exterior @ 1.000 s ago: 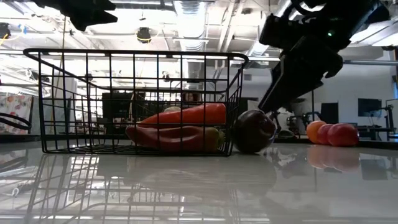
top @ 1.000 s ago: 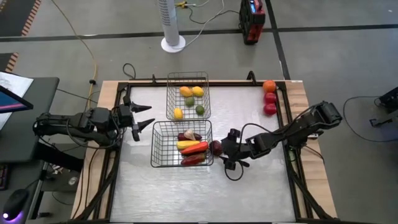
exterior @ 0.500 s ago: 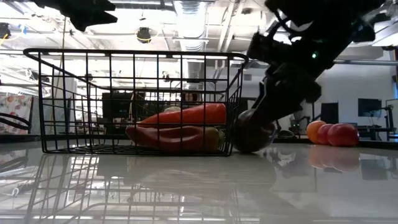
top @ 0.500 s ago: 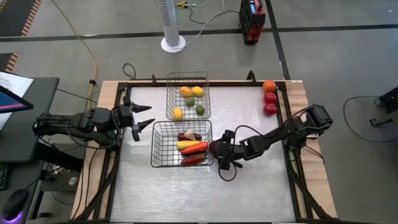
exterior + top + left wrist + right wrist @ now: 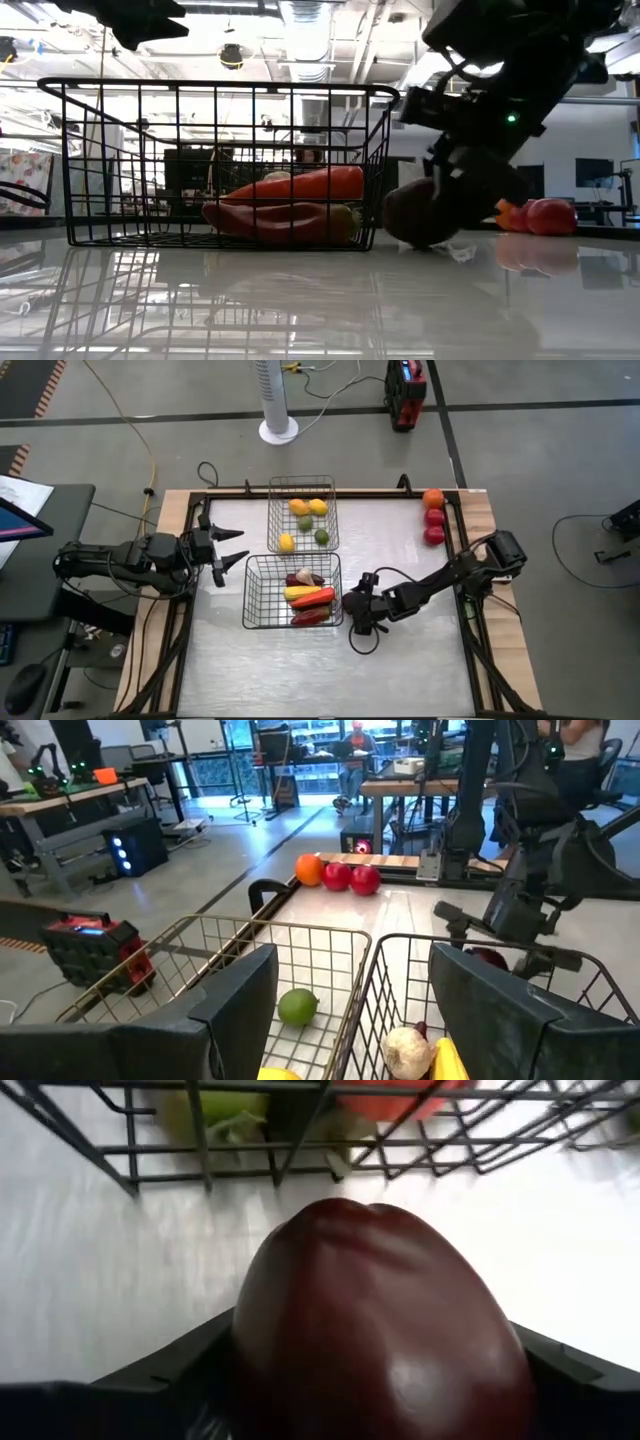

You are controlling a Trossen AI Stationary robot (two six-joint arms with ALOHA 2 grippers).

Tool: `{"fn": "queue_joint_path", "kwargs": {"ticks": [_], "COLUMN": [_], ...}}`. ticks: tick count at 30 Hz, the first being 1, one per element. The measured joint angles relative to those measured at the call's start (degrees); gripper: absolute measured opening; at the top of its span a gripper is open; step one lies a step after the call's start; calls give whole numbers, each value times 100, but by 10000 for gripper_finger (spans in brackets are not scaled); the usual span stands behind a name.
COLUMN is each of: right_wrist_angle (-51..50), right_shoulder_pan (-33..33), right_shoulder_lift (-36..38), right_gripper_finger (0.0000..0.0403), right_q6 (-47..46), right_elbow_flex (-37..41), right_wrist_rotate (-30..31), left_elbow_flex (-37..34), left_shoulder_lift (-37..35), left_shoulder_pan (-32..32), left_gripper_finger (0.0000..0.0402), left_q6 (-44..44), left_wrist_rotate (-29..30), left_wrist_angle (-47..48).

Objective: Sort produce into baskets
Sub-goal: Put the apple into the gold wire basket

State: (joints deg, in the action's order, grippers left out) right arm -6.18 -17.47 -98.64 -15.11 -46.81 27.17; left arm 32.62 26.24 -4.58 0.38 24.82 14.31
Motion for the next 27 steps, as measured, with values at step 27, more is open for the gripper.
{"fn": "queue_joint_path", "kwargs": {"ticks": [27], "right_wrist_angle": [2207], "right_shoulder_pan": [1315], "right_shoulder_lift": [2093], "right_gripper_finger": [355], "right_q6": [2339], "right_elbow_flex": [-7], "right_wrist_rotate": [566], "left_elbow_flex": [0], "left_shoulder_lift": [0], "left_shoulder_pan": [1], "left_gripper_finger": [249], "left_q6": [-2], "left_wrist_rotate": [-2], "left_wrist_angle": [-137]}}
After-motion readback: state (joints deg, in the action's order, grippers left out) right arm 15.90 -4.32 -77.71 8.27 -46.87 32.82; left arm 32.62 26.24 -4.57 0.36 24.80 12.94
